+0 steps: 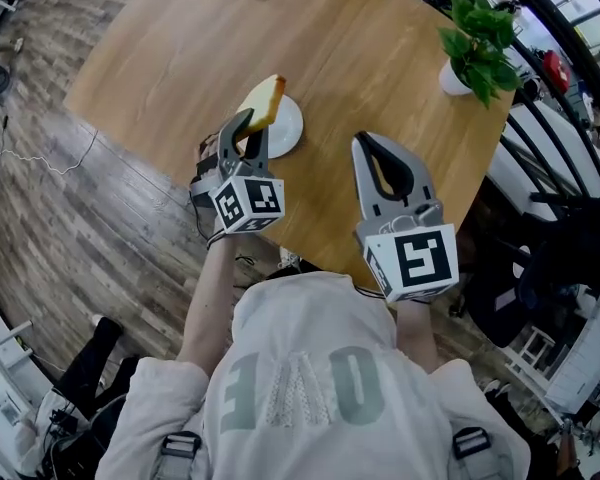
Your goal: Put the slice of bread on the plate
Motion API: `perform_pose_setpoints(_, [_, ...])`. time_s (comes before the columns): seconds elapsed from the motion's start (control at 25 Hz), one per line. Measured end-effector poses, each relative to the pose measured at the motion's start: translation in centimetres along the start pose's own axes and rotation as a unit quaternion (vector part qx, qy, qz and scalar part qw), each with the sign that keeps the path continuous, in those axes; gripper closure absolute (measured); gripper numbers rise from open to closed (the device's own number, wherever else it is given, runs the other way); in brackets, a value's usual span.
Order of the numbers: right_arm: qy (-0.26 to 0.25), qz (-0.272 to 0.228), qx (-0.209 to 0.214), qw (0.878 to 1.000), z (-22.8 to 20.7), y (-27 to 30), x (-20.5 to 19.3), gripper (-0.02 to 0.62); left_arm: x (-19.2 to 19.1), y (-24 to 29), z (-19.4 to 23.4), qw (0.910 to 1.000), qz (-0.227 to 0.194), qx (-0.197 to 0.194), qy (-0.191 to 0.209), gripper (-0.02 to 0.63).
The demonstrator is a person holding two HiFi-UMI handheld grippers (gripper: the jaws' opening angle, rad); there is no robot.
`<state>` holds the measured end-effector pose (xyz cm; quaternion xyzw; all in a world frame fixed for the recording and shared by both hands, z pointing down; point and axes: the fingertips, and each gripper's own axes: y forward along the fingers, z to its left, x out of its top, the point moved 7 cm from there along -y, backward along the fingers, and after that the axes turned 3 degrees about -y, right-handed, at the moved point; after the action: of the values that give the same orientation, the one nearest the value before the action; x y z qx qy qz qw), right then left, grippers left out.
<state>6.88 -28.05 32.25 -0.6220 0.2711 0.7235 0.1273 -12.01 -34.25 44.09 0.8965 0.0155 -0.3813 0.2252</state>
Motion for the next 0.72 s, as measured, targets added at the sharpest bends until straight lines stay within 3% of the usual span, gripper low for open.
perform_pose_setpoints(0.12, [0.014, 0.011, -0.002, 1.000, -0.7, 0.2, -0.8, 0.575, -0.9, 1.2, -0.9, 0.9993, 0.028, 0.003, 0.026, 0.518])
perform_pose_setpoints(0.28, [0.020, 0.017, 0.003, 1.000, -1.4, 0.4, -1.6, 0.575, -2.1, 2.7, -2.4, 0.9980, 0.046, -0.037, 0.023, 0.517])
perform_pose_setpoints(0.4, [0.037, 0.010, 0.021, 0.999, -1.3, 0.7, -1.9, 0.575, -2.6, 3.0, -3.3, 0.9973, 0.047, -0.048, 0.029, 0.517])
perform_pose_setpoints(0.72, [0.058, 0.032, 0.012, 0.998, -1.0, 1.6, -2.0, 0.575, -2.6, 3.3, -4.2, 0.9934, 0.058, -0.092, 0.035, 0.513])
